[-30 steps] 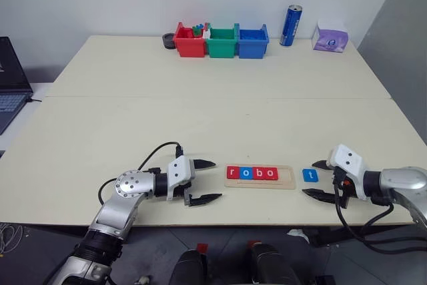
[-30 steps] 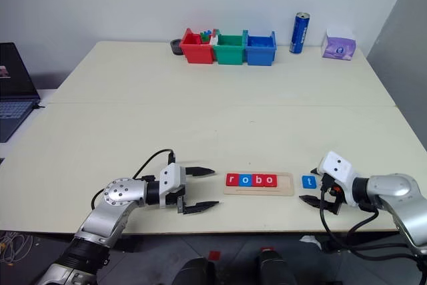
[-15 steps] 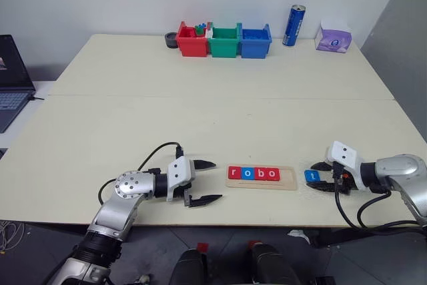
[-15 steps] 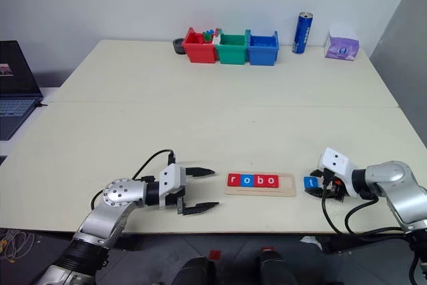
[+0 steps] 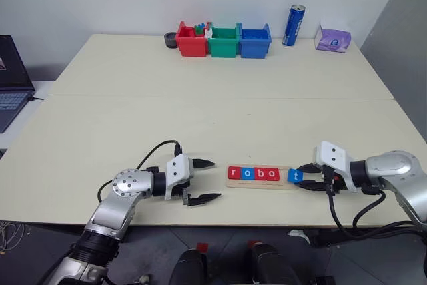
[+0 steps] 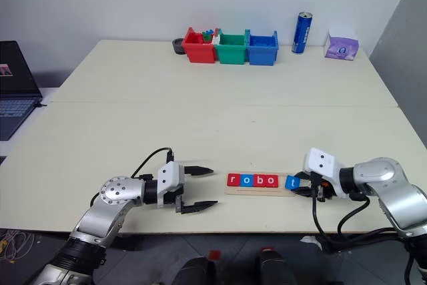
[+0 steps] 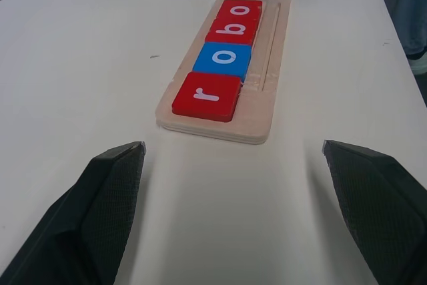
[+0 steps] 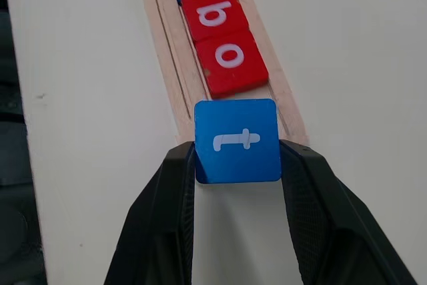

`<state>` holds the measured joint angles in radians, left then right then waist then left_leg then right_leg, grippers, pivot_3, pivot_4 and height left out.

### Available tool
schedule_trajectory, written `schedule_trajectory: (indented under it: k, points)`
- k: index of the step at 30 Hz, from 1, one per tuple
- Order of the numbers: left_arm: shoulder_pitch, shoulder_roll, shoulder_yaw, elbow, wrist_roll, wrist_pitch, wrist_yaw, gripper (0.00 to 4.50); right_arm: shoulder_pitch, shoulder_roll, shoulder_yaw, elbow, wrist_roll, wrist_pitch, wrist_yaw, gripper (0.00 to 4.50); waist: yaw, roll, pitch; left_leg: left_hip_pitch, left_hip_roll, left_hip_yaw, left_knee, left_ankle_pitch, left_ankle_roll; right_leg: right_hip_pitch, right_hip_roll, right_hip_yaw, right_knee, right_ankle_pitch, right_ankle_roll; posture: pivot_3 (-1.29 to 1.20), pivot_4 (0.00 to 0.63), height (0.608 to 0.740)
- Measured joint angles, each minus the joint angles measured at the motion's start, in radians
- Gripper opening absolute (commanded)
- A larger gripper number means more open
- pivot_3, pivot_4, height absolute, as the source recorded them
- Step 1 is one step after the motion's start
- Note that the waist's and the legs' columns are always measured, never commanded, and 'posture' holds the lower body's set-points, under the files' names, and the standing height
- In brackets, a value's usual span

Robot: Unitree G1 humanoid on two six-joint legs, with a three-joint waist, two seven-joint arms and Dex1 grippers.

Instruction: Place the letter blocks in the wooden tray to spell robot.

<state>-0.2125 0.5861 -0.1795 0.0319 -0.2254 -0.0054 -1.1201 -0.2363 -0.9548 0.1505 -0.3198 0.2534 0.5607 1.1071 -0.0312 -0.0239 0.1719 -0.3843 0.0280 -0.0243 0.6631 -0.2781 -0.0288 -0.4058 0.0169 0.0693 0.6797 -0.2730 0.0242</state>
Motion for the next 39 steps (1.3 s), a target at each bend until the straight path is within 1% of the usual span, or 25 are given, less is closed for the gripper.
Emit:
schedule_trajectory:
  k: [4, 11, 15, 31, 34, 39]
  points:
    - [-0.013, 0.000, 0.001, -0.022, 0.000, 0.010, 0.001, 4.50, -0.057, 0.007, 0.062, 0.033, -0.042, -0.006, 0.004, 1.45, 0.000, 0.000, 0.000, 0.000, 0.000, 0.000, 0.000, 0.000, 0.000, 0.000, 0.000, 0.000, 0.000, 0.000, 0.000, 0.00, 0.150, 0.740]
    - [-0.010, 0.000, 0.002, -0.038, 0.000, 0.022, 0.012, 4.50, -0.147, 0.007, 0.123, 0.132, -0.088, -0.035, 0.069, 1.45, -0.001, 0.000, 0.000, 0.000, 0.000, 0.000, 0.000, 0.000, 0.000, 0.000, 0.000, 0.000, 0.000, 0.000, 0.000, 0.00, 0.150, 0.740]
    - [0.001, 0.000, 0.002, -0.039, 0.000, 0.021, 0.018, 4.50, -0.170, 0.018, 0.145, 0.161, -0.110, -0.047, 0.091, 1.45, 0.000, 0.000, 0.000, 0.000, 0.000, 0.000, 0.000, 0.000, 0.000, 0.000, 0.000, 0.000, 0.000, 0.000, 0.000, 0.00, 0.150, 0.740]
    - [0.036, -0.005, 0.003, 0.010, 0.011, -0.056, 0.021, 4.50, -0.226, 0.056, 0.180, 0.196, -0.139, -0.030, 0.124, 1.45, 0.000, 0.000, 0.000, 0.000, 0.000, 0.000, 0.000, 0.000, 0.000, 0.000, 0.000, 0.000, 0.000, 0.001, -0.001, 0.00, 0.150, 0.740]
    - [0.037, -0.008, 0.003, 0.018, 0.014, -0.068, 0.021, 4.50, -0.239, 0.060, 0.187, 0.209, -0.153, -0.030, 0.132, 1.45, 0.000, 0.000, 0.000, 0.000, 0.000, 0.000, 0.000, 0.000, 0.000, 0.000, 0.000, 0.000, 0.000, 0.003, -0.004, 0.00, 0.150, 0.740]
    - [0.037, -0.012, 0.003, 0.019, 0.014, -0.071, 0.023, 4.50, -0.250, 0.063, 0.187, 0.217, -0.155, -0.031, 0.137, 1.45, 0.000, 0.000, 0.000, 0.000, 0.000, 0.000, 0.000, 0.000, 0.000, 0.000, 0.000, -0.001, 0.000, 0.003, -0.005, 0.00, 0.150, 0.740]
